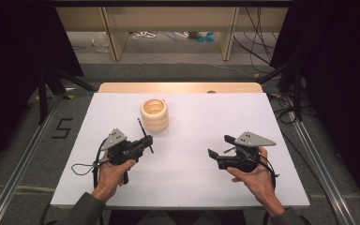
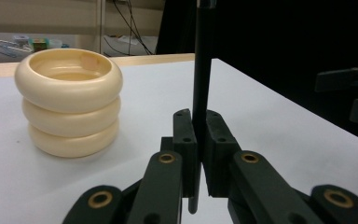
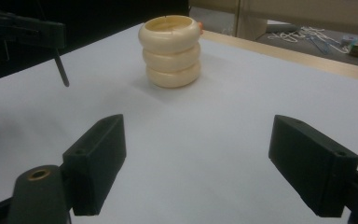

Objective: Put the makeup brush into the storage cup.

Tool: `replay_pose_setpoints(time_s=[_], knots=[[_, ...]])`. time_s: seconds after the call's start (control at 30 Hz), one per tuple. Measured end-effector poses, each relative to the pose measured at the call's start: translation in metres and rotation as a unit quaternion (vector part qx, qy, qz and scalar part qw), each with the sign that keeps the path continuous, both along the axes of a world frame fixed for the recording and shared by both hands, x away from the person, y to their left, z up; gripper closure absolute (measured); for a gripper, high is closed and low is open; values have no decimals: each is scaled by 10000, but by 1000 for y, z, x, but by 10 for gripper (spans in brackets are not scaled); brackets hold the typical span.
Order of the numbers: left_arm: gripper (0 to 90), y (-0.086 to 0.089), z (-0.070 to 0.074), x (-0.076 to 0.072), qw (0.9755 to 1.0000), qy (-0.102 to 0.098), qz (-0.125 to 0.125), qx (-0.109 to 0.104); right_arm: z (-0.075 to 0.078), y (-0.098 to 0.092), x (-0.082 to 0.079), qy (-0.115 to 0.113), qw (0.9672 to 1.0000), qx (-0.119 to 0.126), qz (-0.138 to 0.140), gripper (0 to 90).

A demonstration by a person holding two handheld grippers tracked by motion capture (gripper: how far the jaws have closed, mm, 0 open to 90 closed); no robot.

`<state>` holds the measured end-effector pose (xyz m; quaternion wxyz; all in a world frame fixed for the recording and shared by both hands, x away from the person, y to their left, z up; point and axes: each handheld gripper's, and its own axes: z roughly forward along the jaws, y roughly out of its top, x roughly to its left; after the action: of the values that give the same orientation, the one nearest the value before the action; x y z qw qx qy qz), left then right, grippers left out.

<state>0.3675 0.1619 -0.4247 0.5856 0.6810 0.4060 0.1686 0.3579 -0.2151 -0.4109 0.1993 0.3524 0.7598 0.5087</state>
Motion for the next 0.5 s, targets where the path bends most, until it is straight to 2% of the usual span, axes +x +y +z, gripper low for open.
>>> replay_pose_setpoints(time_s=[0.2, 0.27, 0.5], knots=[[848, 5, 1, 6, 9999, 24, 115, 8, -1, -7, -5, 5, 10000, 33, -73, 207], [848, 6, 1, 8, 9999, 14, 129, 12, -3, -8, -6, -71, 9999, 99, -116, 206], [848, 10, 2, 15, 9997, 1, 241, 40, -5, -13, -12, -21, 9998, -1, -187, 200]])
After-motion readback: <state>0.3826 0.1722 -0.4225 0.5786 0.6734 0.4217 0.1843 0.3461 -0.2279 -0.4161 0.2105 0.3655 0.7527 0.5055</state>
